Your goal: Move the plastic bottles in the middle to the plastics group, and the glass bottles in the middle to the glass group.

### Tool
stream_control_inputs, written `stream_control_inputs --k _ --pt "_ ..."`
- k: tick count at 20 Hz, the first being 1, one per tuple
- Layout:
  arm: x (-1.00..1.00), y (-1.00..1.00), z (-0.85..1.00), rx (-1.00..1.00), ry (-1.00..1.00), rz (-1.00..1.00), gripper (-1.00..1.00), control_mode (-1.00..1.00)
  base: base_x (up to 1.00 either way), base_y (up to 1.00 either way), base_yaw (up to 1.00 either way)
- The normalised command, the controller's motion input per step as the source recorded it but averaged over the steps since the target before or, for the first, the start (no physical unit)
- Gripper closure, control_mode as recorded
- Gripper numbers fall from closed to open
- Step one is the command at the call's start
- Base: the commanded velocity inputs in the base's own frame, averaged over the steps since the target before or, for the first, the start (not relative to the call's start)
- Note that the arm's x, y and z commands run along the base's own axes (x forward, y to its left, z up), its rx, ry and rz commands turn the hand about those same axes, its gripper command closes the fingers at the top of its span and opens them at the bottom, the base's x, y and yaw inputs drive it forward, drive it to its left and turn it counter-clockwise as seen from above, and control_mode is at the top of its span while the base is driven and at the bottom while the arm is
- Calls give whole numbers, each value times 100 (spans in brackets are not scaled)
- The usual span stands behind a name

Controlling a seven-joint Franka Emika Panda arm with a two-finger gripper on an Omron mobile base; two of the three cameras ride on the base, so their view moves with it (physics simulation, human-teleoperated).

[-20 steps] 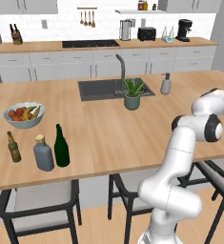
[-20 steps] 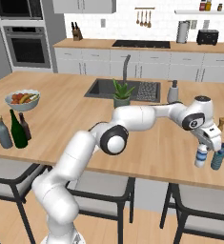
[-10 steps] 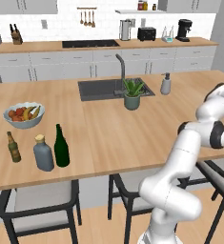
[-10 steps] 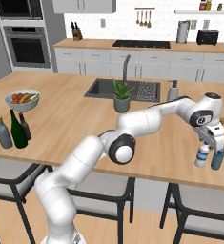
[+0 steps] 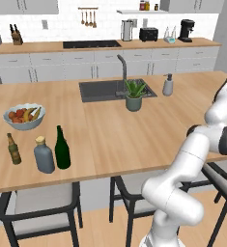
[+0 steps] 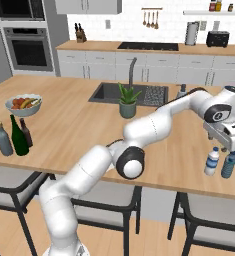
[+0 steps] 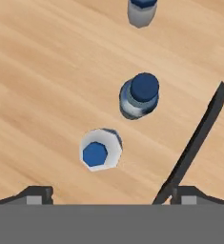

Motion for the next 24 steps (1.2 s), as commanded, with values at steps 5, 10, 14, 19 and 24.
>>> stream_control_inputs --k 5,10,14,19,24 --pt "-52 100 0 -19 0 5 -100 -100 0 0 0" --pt "-45 100 -27 -24 0 0 -100 -100 0 0 0" --pt "-57 81 -76 -27 -12 2 -100 -100 0 0 0" --pt "-66 53 -100 -44 -26 4 -100 -100 0 0 0" --pt "-57 61 -89 -42 -29 18 -100 -100 0 0 0"
